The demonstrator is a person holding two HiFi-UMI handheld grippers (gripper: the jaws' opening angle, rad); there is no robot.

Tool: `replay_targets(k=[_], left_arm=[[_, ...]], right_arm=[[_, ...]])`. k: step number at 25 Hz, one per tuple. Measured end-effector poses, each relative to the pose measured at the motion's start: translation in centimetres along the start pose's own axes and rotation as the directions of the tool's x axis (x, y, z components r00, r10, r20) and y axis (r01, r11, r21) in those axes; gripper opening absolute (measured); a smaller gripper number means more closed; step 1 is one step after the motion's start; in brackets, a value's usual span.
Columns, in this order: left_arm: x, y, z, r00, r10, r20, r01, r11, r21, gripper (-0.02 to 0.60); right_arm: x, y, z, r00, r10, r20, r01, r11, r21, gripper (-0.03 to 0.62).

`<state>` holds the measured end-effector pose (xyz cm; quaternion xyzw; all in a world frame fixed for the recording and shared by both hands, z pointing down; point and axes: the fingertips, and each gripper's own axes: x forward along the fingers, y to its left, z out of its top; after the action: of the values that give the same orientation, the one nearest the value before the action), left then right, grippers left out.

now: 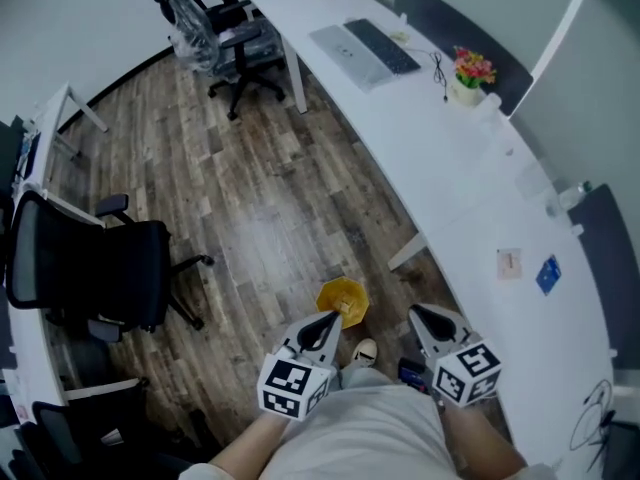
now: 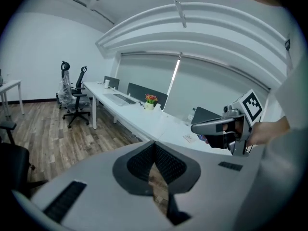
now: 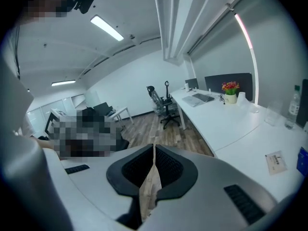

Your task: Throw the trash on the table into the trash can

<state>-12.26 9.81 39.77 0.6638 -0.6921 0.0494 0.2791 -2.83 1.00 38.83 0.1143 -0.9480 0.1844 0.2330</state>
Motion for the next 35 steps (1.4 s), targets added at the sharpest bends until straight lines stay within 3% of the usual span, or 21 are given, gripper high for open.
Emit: replay_targets(k=[8,14,17,20,22,25,29,35], left_arm=[[-0.9,-0.8,1.6,0.999,-0.015,0.032,0.015,1.0,0.024,0.0],[-1.1,-0.5,1.5,0.999,0.004,0.033,-0.005,1.0,0.021,0.0],[-1.1,-0.5,1.3,0.999,0.011,0.035,-0.012,1.0,0.011,0.0],[-1.1,-0.8,1.2,0.999,0.011,0.037,-0.011,1.0,0.011,0.0],[-1.1,-1.0,1.5,0.999,0.013,0.045,-0.014,1.0,0.017,0.0],[-1.3,-0.8,1.6,0.998,0.033,0.054,-0.034,0.999,0.013,0.0],[-1.4,0.0,0.6,0.997,0.07,0.022,-0.07,0.998,0.0,-0.002],[-1.6,-0.3,0.5,0.999,0.027,0.04,-0.026,0.999,-0.019,0.0]], right_arm=[[-5.0,-0.9,1.6,0.999,-0.036,0.031,0.037,0.999,-0.015,0.035],[-5.3,-4.3,0.1,0.998,-0.046,0.036,0.048,0.997,-0.059,0.035],[-4.4,-4.1,-0.4,0.997,0.031,0.067,-0.02,0.987,-0.157,0.035],[-3.1,-1.9,-1.1,0.988,0.15,0.044,-0.129,0.941,-0.312,0.035],[-2.2,0.1,-0.8,0.973,0.226,0.042,-0.197,0.915,-0.353,0.035],[-0.9,3.1,0.5,0.952,0.293,0.09,-0.253,0.917,-0.308,0.035],[0.9,5.2,0.7,0.943,0.31,0.122,-0.281,0.936,-0.212,0.035],[2.0,5.8,0.2,0.94,0.325,0.1,-0.301,0.932,-0.203,0.035]])
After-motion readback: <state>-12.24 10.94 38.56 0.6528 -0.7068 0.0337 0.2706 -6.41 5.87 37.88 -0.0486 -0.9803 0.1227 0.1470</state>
